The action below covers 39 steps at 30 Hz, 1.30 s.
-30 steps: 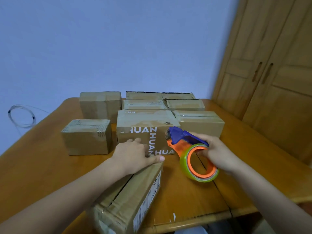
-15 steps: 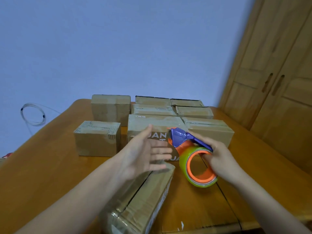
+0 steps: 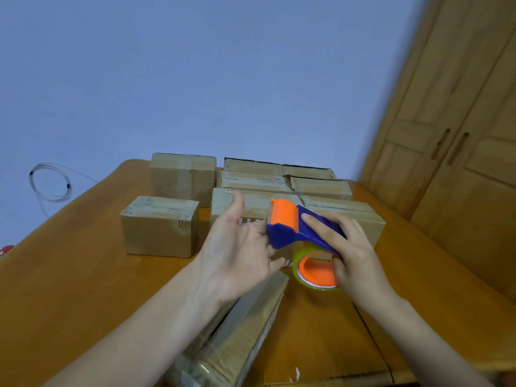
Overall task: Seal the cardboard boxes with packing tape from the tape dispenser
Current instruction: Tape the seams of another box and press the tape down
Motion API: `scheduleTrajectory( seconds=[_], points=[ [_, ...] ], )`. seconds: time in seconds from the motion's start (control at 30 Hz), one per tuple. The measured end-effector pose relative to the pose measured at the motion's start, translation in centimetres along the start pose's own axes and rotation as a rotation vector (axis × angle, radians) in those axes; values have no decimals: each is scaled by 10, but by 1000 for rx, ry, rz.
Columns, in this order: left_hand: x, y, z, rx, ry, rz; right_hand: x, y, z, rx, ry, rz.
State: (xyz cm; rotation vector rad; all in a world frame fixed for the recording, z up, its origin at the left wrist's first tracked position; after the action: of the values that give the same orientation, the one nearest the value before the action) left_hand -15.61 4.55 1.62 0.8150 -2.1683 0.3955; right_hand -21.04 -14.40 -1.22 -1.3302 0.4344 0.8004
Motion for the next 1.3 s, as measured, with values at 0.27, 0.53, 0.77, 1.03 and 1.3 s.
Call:
scheduleTrajectory(
  seconds=[0.27, 0.53, 0.77, 1.03, 1.3],
  points=[
    [-8, 3, -3, -72, -25, 31, -3, -9, -7, -158, 72, -11],
    [-16, 13, -23, 5, -48, 60, -9, 1, -31, 99, -114, -115],
    [-8, 7, -7, -17, -16, 68, -10, -1, -5, 26, -111, -138],
    [-7, 2, 2, 7, -135, 79, 1, 3, -7, -11, -79, -76],
    [-10, -4, 1, 27, -153, -100, 3, 3, -6, 104, -366, -72]
  ],
)
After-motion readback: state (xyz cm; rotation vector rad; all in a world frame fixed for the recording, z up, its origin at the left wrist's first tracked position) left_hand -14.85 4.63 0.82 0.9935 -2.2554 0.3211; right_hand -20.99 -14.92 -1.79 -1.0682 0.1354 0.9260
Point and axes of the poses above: each hand's wrist, its own y-axis away from the middle knuckle, its own x-axis out of the palm, z = x × y, the point moved 2 cm from there along -y, towards the middle knuckle, and after that the axes turned 11 degrees about x, right-handed, at the moved point
